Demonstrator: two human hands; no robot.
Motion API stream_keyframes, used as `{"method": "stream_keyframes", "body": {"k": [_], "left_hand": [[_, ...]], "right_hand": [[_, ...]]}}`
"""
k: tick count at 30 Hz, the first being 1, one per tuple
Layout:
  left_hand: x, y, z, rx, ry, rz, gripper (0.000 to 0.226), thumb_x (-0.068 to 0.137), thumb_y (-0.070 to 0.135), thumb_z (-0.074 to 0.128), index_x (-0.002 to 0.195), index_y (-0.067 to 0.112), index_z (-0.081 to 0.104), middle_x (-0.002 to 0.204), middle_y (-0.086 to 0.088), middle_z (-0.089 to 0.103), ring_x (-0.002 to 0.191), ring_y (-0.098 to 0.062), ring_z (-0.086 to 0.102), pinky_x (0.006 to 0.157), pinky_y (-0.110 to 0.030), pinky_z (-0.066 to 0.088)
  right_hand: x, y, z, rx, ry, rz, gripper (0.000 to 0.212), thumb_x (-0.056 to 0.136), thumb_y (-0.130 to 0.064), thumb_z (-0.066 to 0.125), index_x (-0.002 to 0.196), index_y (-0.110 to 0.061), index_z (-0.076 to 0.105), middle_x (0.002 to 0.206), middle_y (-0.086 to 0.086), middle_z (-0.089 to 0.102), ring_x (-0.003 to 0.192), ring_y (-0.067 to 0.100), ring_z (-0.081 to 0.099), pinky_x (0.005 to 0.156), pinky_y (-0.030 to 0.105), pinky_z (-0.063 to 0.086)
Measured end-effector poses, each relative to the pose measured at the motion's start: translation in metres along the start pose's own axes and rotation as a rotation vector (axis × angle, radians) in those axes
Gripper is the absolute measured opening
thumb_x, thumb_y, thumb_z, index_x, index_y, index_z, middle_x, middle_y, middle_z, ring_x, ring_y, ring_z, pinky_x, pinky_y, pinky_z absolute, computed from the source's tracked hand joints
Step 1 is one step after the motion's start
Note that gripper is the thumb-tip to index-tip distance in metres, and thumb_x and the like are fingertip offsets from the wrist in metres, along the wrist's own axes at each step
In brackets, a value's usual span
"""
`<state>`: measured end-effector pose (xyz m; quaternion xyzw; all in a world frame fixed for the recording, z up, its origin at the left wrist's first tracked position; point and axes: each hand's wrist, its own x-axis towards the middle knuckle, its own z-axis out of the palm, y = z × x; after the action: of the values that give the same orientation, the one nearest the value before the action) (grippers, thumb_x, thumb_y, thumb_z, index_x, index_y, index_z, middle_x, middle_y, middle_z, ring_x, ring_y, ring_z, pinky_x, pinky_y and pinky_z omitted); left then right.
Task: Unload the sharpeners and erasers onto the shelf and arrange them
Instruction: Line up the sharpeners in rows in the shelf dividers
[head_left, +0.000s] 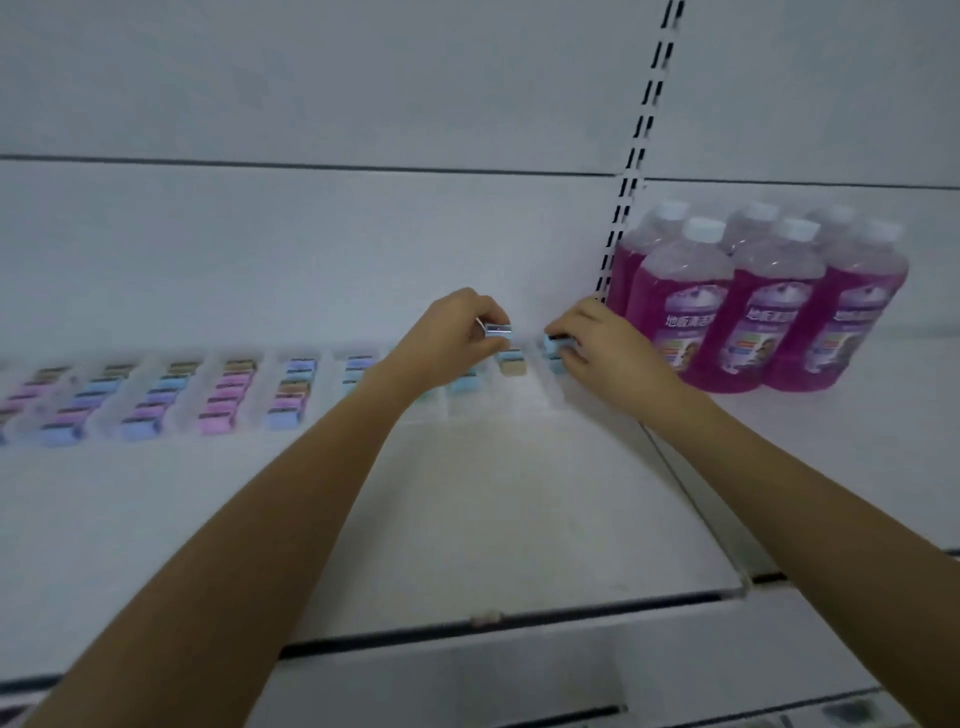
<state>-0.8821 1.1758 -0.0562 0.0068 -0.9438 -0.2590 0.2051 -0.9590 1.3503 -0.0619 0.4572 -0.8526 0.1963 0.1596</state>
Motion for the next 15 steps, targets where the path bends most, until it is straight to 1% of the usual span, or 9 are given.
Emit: {"method": "stream_keyframes", "body": {"k": [3,5,7,11,15], "left_hand": [[-0.006,0.008,0.012,0.036,0.039,-0.083,0.024,0.086,0.016,0.063,0.108,0.006,0.063,0.104,-0.011,0.06,0.087,-0.022,0.059,0.076,-0.017,0.036],[-0.01,0.016,0.021,0.055,0.044,-0.101,0.024,0.085,0.016,0.064,0.107,0.007,0.062,0.104,-0.008,0.062,0.091,-0.021,0.059,0.081,-0.022,0.039],[-0.014,0.02,0.027,0.106,0.026,-0.125,0.021,0.084,0.021,0.065,0.101,0.011,0.061,0.102,-0.004,0.063,0.095,-0.018,0.057,0.08,-0.026,0.041],[-0.019,0.021,0.034,0.202,0.024,-0.163,0.019,0.085,0.028,0.062,0.096,0.013,0.06,0.098,0.001,0.063,0.1,-0.019,0.052,0.08,-0.03,0.037],[-0.018,0.022,0.037,0.257,0.018,-0.16,0.016,0.087,0.028,0.06,0.095,0.015,0.063,0.084,0.011,0.053,0.103,-0.02,0.05,0.082,-0.031,0.035]], "right_hand": [[0.0,0.004,0.002,-0.125,-0.071,-0.01,0.027,0.089,-0.001,0.046,0.114,-0.004,0.057,0.114,0.011,0.049,0.097,0.029,0.054,0.074,0.038,0.046],[-0.002,0.005,0.003,-0.154,-0.081,0.01,0.027,0.088,0.002,0.045,0.112,-0.003,0.056,0.111,0.012,0.048,0.097,0.031,0.054,0.073,0.042,0.047],[-0.006,0.008,0.005,-0.127,-0.065,0.028,0.025,0.087,0.002,0.045,0.11,-0.002,0.054,0.109,0.014,0.05,0.099,0.031,0.052,0.073,0.044,0.047],[-0.013,0.01,0.009,-0.044,-0.082,0.06,0.015,0.087,0.001,0.045,0.098,-0.002,0.054,0.101,0.014,0.053,0.098,0.029,0.049,0.073,0.043,0.046],[-0.014,0.015,0.013,-0.016,-0.15,0.064,0.016,0.085,0.002,0.045,0.093,-0.001,0.058,0.099,0.014,0.057,0.098,0.028,0.05,0.079,0.043,0.044]]}}
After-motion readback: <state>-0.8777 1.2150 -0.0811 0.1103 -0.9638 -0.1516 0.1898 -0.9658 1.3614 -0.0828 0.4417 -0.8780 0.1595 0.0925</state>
